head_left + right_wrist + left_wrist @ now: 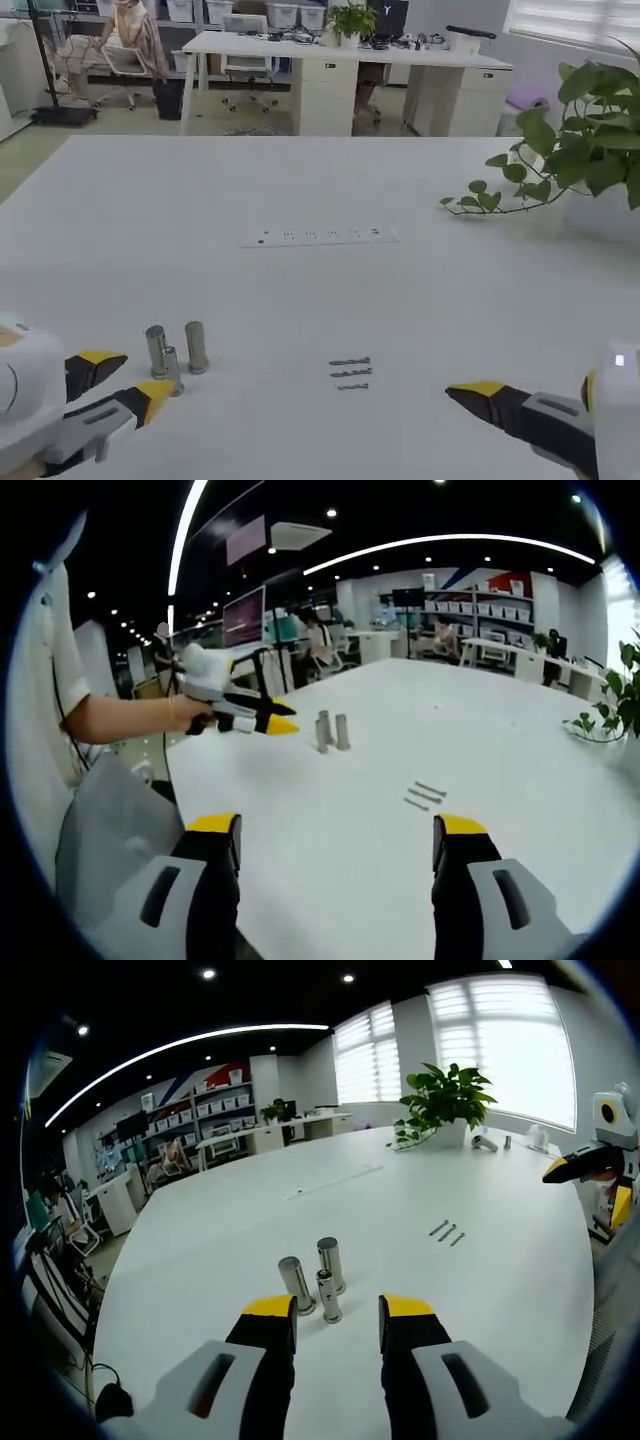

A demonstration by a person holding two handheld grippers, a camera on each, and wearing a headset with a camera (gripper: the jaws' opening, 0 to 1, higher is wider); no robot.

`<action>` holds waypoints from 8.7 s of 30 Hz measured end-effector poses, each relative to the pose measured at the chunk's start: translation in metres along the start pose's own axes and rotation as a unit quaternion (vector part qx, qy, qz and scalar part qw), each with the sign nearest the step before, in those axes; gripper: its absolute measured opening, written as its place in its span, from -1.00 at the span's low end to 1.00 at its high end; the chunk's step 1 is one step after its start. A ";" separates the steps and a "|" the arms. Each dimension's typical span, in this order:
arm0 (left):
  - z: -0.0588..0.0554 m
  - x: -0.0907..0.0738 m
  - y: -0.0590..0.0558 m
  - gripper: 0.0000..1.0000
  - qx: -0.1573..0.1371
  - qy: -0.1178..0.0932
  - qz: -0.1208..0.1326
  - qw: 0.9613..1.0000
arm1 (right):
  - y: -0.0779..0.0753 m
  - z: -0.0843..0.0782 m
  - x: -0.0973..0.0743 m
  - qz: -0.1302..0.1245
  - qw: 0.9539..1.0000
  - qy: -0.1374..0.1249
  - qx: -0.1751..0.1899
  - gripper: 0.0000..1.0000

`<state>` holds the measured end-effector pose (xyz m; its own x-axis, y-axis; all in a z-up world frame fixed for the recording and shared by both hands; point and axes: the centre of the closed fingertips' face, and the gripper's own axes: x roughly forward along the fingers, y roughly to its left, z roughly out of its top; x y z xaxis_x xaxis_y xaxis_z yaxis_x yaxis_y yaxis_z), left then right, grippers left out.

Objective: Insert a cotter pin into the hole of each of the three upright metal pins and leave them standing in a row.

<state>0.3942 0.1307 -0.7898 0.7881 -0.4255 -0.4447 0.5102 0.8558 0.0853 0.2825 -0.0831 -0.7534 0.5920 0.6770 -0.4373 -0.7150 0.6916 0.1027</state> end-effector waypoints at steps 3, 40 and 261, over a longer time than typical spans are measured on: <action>-0.004 0.009 0.002 -0.41 -0.002 0.005 -0.001 1.000 | 0.000 -0.001 0.001 0.001 1.000 0.000 0.001 0.56; -0.024 0.056 0.006 -0.84 -0.009 0.026 -0.004 1.000 | -0.008 -0.016 0.001 -0.007 1.000 0.023 0.014 0.54; 0.001 -0.089 -0.086 0.69 -0.070 -0.035 -0.047 0.996 | -0.103 -0.045 0.116 0.147 0.873 0.312 -0.345 -0.97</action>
<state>0.2803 0.0944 -0.7571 0.7636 -0.5218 -0.3804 0.5347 0.8412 -0.0805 0.4082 -0.0866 -0.8549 0.1819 0.3809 -0.9065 -0.9831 0.0495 -0.1765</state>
